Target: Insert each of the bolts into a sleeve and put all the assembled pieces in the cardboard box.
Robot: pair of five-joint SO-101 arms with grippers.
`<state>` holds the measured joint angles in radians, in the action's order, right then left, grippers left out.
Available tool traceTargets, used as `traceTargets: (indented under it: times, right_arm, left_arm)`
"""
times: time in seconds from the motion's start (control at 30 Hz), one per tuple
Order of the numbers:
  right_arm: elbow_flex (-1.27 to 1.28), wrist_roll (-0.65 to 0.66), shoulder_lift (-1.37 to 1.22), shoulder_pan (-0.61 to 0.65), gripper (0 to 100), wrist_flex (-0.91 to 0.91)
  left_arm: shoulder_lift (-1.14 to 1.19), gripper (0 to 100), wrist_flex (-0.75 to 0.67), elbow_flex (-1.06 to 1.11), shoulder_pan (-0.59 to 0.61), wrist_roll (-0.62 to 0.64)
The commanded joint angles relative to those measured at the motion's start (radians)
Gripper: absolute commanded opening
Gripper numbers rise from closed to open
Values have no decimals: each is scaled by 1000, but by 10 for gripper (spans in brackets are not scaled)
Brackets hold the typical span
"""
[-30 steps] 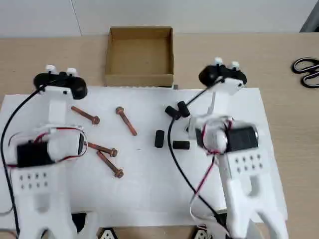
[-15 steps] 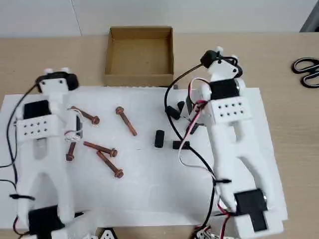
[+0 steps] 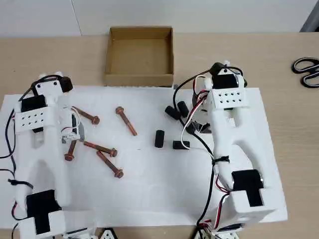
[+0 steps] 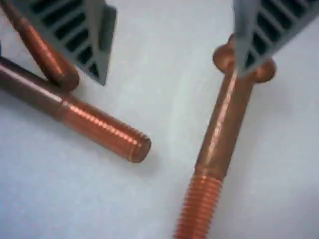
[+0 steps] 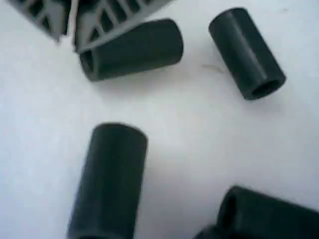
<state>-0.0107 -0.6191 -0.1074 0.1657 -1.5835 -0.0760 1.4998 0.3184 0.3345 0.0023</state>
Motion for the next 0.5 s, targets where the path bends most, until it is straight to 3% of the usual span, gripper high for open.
traceTargets:
  times: [0.0,0.47]
  right_arm:
    - [-43,-3,2,-2,8,45]
    - [-55,40,7,-1,9,96]
  left_arm:
    - [8,166,-21,-38,5,5]
    - [8,166,-25,-38,3,5]
